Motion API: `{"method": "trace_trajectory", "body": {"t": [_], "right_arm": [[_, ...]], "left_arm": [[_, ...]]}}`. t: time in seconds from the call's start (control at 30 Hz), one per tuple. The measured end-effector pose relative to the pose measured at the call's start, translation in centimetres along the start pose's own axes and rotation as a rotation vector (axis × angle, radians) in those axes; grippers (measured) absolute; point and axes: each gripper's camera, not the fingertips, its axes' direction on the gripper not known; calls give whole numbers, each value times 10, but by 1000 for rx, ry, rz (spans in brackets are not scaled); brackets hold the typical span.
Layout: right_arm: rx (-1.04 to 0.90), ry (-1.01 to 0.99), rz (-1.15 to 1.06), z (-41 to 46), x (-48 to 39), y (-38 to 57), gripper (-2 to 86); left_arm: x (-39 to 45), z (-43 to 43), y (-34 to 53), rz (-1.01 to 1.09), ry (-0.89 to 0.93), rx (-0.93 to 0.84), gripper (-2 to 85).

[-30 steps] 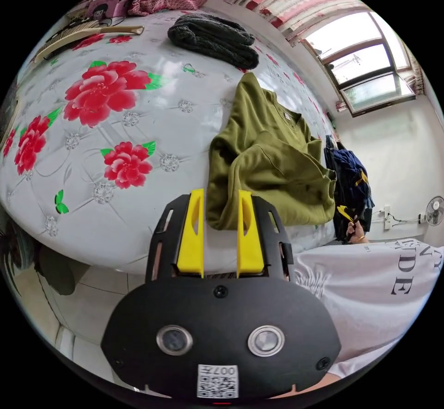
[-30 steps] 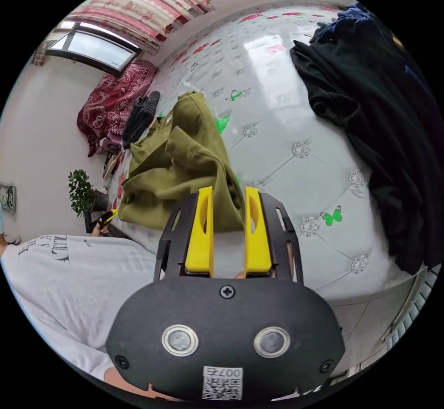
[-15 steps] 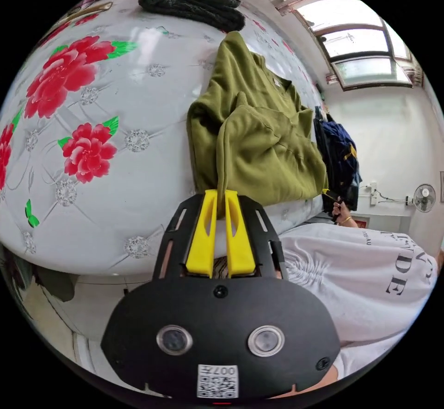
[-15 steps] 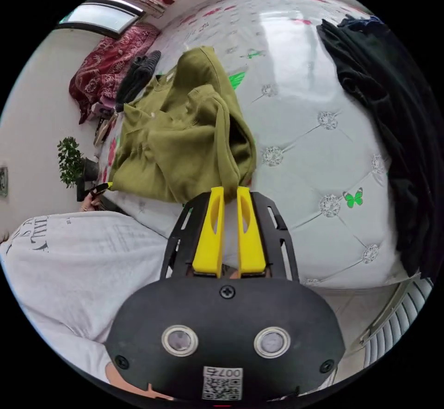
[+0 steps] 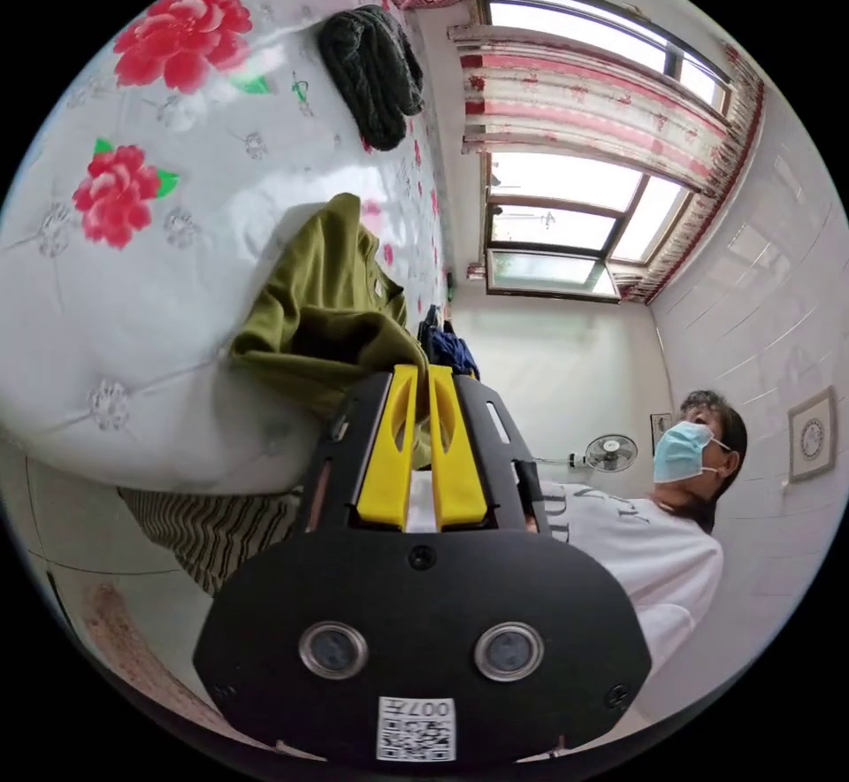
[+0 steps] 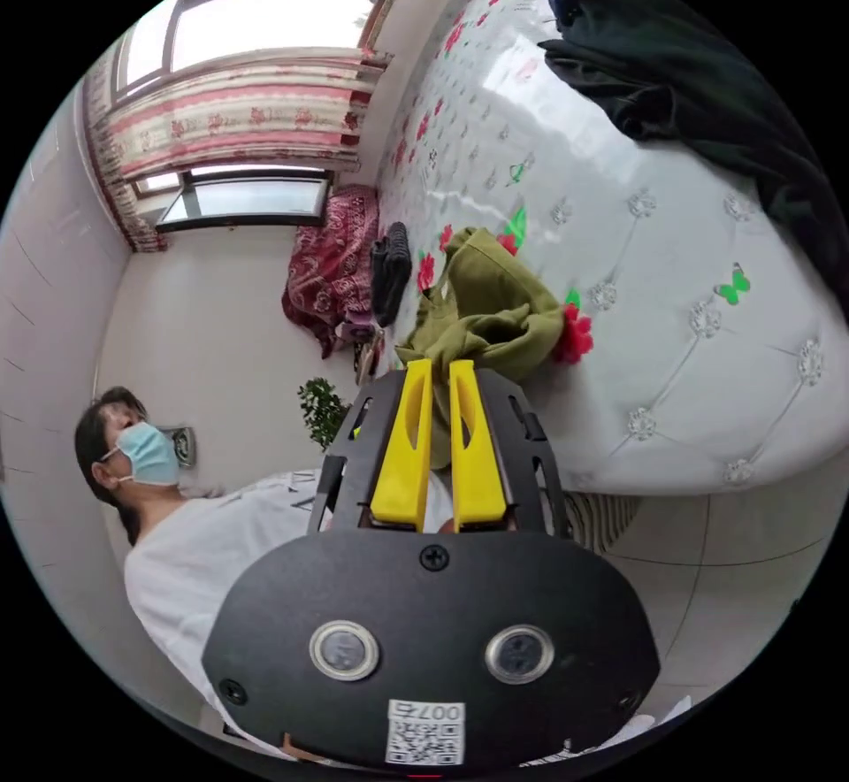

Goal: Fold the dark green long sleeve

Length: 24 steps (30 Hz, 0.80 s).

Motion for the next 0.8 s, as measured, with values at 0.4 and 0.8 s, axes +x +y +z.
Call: {"method": "trace_trajectory", "body": {"t": [0.4,0.8], "right_arm": [[137,100,-17,107,-43,-256,71],[-93,412,-215,172,78,-184,98]], "left_arm": [[9,93,-181,-61,-323,380,109],[-53,190,-106,27,-849,85,88]]}}
